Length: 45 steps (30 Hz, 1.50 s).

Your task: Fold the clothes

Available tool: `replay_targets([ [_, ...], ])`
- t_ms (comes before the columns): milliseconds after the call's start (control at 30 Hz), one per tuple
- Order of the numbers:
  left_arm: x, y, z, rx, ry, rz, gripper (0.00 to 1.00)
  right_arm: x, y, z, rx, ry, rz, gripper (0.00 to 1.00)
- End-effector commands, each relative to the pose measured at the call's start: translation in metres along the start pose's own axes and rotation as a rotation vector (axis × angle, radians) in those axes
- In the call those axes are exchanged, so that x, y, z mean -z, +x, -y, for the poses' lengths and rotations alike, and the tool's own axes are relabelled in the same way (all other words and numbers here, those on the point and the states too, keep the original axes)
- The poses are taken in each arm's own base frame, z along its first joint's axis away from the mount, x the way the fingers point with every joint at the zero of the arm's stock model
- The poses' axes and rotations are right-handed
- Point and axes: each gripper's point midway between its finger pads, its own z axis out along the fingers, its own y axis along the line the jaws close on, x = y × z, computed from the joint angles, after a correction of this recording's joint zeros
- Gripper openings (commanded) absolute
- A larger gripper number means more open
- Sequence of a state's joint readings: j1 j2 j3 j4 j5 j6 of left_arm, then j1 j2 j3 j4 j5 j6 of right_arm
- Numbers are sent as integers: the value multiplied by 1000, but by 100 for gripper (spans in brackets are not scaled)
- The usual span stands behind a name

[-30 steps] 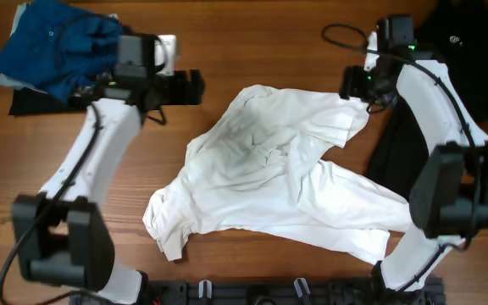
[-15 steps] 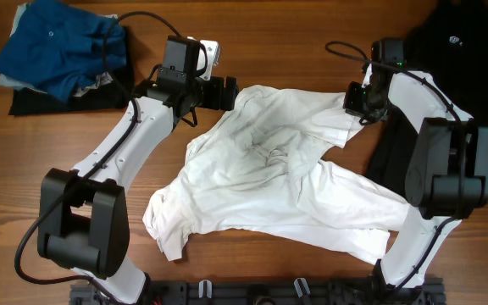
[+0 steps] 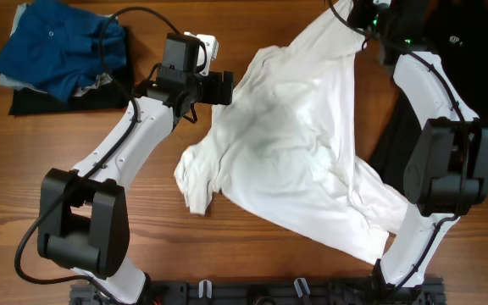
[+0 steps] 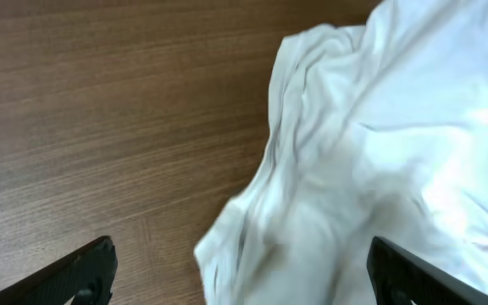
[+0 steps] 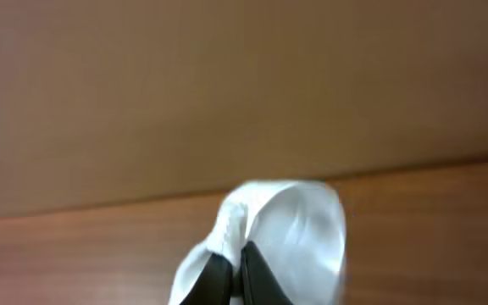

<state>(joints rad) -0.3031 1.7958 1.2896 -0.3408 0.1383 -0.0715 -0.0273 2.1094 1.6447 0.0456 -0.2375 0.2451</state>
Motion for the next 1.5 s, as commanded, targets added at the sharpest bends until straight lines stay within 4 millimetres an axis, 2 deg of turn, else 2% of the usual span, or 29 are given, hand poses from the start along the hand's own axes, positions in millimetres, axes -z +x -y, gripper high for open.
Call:
replay_targets([
  [0,-4,-8,-1,-15,-2,24,93,-2,-4,-1,16,16,15,83],
  [33,-8,-7,0,-15,7,22,91,1,-1,-3,22,12,-9,100],
  [167,-11,16,-5,-2,-3,-67,88,32,15,-9,28,27,-159,100],
  [300,-17,43,-20,-18,-10,-175,84,58,58,-19,17,17,-371,100],
  [400,-37,64,-27,-23,-9,-238,82,65,80,-29,24,13,-462,100],
  [533,-70,90,-31,-18,-9,-294,78,65,84,-34,30,8,-471,93],
  [633,-77,86,-24,-34,1,-270,75,65,84,-34,29,8,-474,90],
  [733,-91,85,-22,-68,-30,-239,60,66,87,-34,26,11,-486,88],
  [800,-102,96,-15,-104,-57,-254,47,67,88,-34,25,12,-490,88],
  [833,-103,100,-19,-120,-103,-268,33,67,88,-34,25,12,-491,87],
  [867,-100,104,-32,-127,-199,-282,13,68,89,-33,23,13,-495,87],
  [900,-95,103,-48,-87,-293,-277,5,68,90,-33,23,13,-499,86],
  [967,-73,103,-90,49,-493,-273,4,69,95,-33,19,17,-515,83],
  [1033,-44,102,-129,146,-587,-300,4,71,100,-32,13,20,-532,82],
  [1067,-35,102,-141,175,-609,-309,4,72,103,-31,11,22,-541,82],
  [1100,-15,103,-165,248,-649,-326,4,73,105,-32,9,23,-550,82],
  [1200,37,123,-226,402,-739,-397,4,76,110,-32,3,23,-575,82],
  [1233,46,129,-237,434,-756,-413,4,77,112,-33,-1,21,-585,83],
  [1300,75,153,-271,541,-805,-467,4,81,118,-33,-11,17,-615,97],
  [1367,96,167,-294,573,-873,-501,6,85,123,-33,-7,18,-641,99],
  [1433,113,168,-307,591,-926,-494,5,89,128,-35,-1,1,-667,100],
  [1467,117,163,-305,601,-915,-485,4,91,130,-37,-7,-7,-675,99],
])
